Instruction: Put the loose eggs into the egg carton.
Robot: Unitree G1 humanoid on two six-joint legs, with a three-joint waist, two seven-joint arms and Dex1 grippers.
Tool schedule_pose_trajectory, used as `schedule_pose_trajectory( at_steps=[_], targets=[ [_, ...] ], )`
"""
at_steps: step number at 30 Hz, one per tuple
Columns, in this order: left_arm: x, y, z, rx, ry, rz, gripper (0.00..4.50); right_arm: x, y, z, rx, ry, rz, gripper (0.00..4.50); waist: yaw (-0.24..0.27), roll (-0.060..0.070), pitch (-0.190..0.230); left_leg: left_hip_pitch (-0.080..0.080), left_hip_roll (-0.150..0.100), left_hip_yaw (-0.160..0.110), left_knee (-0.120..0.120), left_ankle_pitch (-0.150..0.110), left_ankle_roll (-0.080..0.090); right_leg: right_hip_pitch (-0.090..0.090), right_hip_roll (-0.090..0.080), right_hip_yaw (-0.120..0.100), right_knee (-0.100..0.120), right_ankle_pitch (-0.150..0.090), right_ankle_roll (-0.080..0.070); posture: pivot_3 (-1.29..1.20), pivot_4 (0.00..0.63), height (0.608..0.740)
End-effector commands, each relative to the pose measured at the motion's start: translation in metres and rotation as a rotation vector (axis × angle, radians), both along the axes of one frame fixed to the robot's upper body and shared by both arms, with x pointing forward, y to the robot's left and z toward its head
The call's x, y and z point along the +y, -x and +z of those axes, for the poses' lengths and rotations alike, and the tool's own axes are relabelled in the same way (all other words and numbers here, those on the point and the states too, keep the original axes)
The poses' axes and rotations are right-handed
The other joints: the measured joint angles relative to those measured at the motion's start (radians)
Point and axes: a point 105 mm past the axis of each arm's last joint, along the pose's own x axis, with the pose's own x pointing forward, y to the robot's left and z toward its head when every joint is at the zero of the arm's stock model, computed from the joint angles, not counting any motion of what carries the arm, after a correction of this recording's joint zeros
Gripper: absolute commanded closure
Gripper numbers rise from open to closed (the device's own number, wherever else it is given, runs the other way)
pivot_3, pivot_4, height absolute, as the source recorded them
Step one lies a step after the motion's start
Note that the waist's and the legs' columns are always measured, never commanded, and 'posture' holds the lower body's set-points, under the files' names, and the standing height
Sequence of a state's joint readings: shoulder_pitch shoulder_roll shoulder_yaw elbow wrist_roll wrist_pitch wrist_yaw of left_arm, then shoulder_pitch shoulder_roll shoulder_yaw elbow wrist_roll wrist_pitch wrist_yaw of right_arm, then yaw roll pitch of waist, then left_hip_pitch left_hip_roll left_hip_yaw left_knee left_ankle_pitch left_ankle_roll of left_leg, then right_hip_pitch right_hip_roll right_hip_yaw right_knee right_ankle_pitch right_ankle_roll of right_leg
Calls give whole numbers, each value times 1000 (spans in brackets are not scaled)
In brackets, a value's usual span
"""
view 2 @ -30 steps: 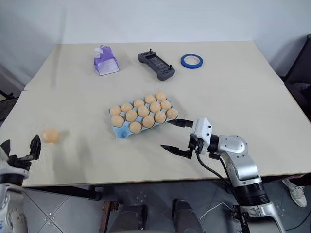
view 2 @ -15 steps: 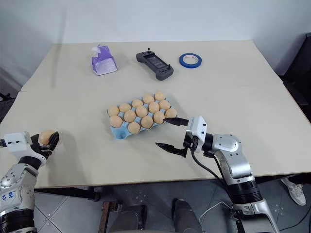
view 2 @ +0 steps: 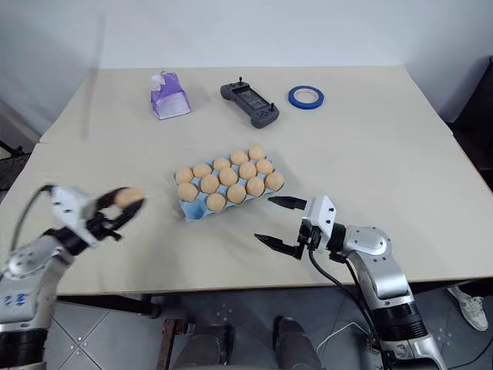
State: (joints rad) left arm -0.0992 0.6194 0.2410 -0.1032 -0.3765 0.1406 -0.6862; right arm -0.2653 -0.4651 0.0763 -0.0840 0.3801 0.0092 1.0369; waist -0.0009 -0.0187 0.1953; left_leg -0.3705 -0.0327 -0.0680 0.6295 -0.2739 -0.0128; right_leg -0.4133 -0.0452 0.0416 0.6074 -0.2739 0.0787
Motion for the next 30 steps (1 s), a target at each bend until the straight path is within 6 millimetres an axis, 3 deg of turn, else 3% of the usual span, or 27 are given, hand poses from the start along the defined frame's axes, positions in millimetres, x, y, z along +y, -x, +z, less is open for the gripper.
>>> schedule_pose_trajectory(
  at_steps=[1, 12, 19, 20, 23, 27, 30],
  targets=[
    [-36, -2, 2, 1, -74, -215, 2434, -5, 1, 10, -59, 6, -27, 0, -3, 0, 0, 0, 0, 0, 0, 0, 0, 0, 0, 0, 0, 0, 0, 0, 150, 740],
    [-43, -20, 3, -2, -65, -254, 2434, -11, 7, 10, -93, -7, -94, 0, -6, 0, 0, -1, 2, 1, 0, -1, -1, -4, 3, 0, 4, -1, -1, 0, 150, 740],
    [-45, -20, 5, -26, -46, -265, 379, -10, 10, 7, -86, -3, -96, 0, -2, 0, 0, 0, 1, 1, 2, 0, 0, -2, 3, 0, 4, 0, 0, 0, 150, 740],
    [-42, -20, 6, -40, -46, -241, 79, -10, 10, 7, -84, -3, -96, 0, -2, 0, 0, 0, 1, 1, 1, 0, 0, -2, 3, 0, 4, 0, 0, 0, 150, 740],
    [-26, -17, 6, -42, -57, -199, 79, -11, 11, 5, -75, 1, -90, 0, -4, 0, 0, 0, 1, 1, 1, 0, -1, -2, 3, 0, 4, 0, 0, 0, 150, 740],
    [-4, 6, 0, -19, -129, -226, 79, -14, 11, 2, -58, 14, -89, 0, -13, 0, 0, 0, 2, 1, 0, 0, -1, -3, 3, 1, 4, 0, 0, 0, 150, 740],
    [26, 27, -11, 48, -212, -171, 79, -24, 11, 1, -46, 34, -99, 0, -10, 0, 0, 0, 2, 1, 0, 0, -1, -3, 3, 1, 3, -1, -1, 0, 150, 740]
  ],
)
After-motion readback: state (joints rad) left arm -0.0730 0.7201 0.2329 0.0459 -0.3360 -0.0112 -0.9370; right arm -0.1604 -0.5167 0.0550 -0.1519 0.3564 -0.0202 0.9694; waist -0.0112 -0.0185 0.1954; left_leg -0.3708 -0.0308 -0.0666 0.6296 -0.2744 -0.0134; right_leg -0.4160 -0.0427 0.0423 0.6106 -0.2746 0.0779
